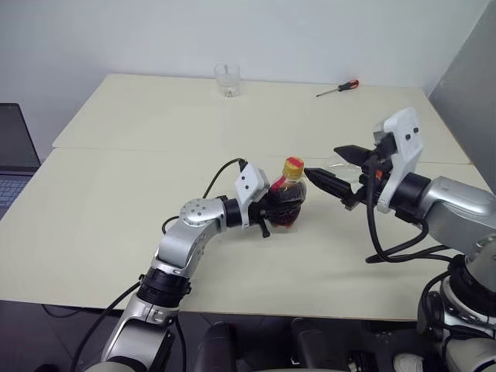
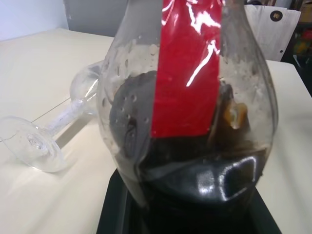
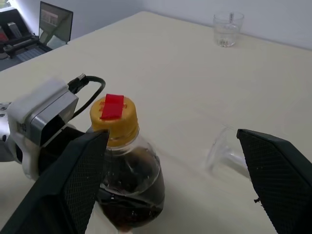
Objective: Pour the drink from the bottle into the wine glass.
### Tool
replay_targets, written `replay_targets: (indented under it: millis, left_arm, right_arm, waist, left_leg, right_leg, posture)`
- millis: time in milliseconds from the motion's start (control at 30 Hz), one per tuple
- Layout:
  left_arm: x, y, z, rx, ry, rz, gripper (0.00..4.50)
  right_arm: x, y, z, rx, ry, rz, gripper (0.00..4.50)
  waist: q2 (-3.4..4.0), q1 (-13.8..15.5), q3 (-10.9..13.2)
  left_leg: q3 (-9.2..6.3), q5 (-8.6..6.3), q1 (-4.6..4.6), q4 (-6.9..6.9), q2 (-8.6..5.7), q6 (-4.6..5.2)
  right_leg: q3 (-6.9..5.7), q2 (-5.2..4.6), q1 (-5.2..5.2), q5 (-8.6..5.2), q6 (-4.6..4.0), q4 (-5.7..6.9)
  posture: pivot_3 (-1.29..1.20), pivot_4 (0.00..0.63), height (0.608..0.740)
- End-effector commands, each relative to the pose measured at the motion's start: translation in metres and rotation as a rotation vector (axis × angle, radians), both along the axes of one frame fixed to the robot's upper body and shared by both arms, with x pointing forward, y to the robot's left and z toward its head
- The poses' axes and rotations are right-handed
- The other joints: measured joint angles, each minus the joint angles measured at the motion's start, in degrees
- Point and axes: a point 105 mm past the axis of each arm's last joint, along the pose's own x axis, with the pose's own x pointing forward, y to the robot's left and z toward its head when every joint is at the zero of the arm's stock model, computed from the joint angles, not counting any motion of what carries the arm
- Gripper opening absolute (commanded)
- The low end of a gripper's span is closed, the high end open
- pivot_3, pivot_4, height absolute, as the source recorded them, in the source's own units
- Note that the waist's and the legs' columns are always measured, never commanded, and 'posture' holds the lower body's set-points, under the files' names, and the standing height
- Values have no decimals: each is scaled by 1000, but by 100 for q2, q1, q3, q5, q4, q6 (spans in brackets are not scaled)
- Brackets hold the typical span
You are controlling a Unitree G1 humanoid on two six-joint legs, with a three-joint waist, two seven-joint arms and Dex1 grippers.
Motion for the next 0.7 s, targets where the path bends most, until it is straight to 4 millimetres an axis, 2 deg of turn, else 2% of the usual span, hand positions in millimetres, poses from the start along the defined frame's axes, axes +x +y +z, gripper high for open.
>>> replay_targets:
  millis: [33, 300, 700]
  left_arm:
    - [-1, 0, 16, -39, -63, -14, 746]
    - [-1, 1, 16, -34, -71, -10, 746]
    - [-2, 1, 16, -35, -75, -2, 746]
  right_arm:
    - [-9, 9, 12, 17, -51, 75, 4500]
    - [-3, 40, 22, 65, -74, 144, 4500]
    - [21, 55, 23, 88, -86, 79, 4500]
  waist:
    - [0, -1, 0]
    - [0, -5, 0]
    - [0, -2, 0]
  left_leg:
    - [-2, 0, 0, 0, 1, 0]
    - [-5, 0, -1, 0, 1, 0]
    - [-1, 0, -1, 0, 1, 0]
  right_leg:
    - [0, 1, 0, 0, 0, 0]
    - [1, 2, 0, 0, 0, 0]
    - [0, 0, -1, 0, 0, -1]
  posture:
    - [0, 150, 740]
    - [0, 150, 740]
    - [0, 150, 740]
